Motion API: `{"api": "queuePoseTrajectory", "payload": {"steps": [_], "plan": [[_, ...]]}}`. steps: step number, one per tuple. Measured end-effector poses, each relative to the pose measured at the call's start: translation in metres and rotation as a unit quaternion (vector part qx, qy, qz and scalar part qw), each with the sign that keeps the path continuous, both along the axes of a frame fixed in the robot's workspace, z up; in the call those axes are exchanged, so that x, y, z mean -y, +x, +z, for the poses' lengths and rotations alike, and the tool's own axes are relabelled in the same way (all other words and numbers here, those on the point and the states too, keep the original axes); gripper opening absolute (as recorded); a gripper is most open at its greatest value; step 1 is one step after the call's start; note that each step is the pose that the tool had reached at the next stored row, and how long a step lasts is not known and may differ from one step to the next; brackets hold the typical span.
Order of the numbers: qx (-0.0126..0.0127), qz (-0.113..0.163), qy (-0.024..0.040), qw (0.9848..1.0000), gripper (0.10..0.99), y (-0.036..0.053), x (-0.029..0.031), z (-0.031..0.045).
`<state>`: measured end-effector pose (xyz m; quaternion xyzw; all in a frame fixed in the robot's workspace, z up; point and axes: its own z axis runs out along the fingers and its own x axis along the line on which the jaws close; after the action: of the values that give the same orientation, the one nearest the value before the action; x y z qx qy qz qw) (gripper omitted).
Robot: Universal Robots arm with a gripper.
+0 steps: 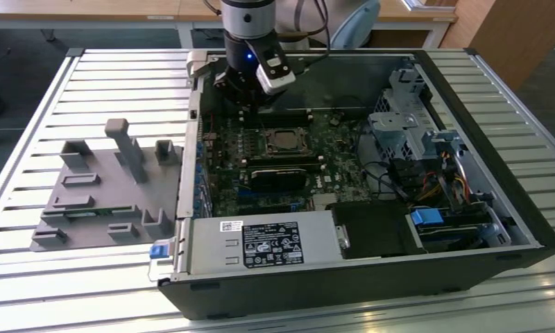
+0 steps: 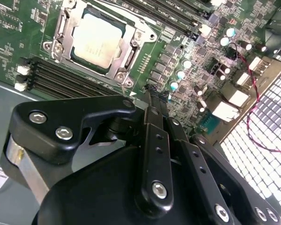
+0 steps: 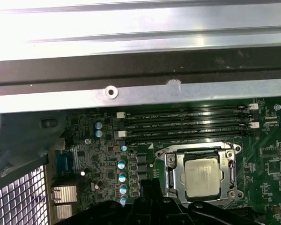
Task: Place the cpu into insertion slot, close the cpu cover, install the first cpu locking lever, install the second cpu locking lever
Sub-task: 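Install the first cpu locking lever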
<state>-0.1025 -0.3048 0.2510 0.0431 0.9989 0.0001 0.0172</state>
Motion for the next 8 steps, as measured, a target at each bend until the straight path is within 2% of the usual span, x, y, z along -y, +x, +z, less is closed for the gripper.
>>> {"api": "queuePoseTrajectory", "payload": {"steps": [8], "plan": [[0.0,0.002,0.0,1.0,0.106,-0.0031,-0.005,0.0]]}}
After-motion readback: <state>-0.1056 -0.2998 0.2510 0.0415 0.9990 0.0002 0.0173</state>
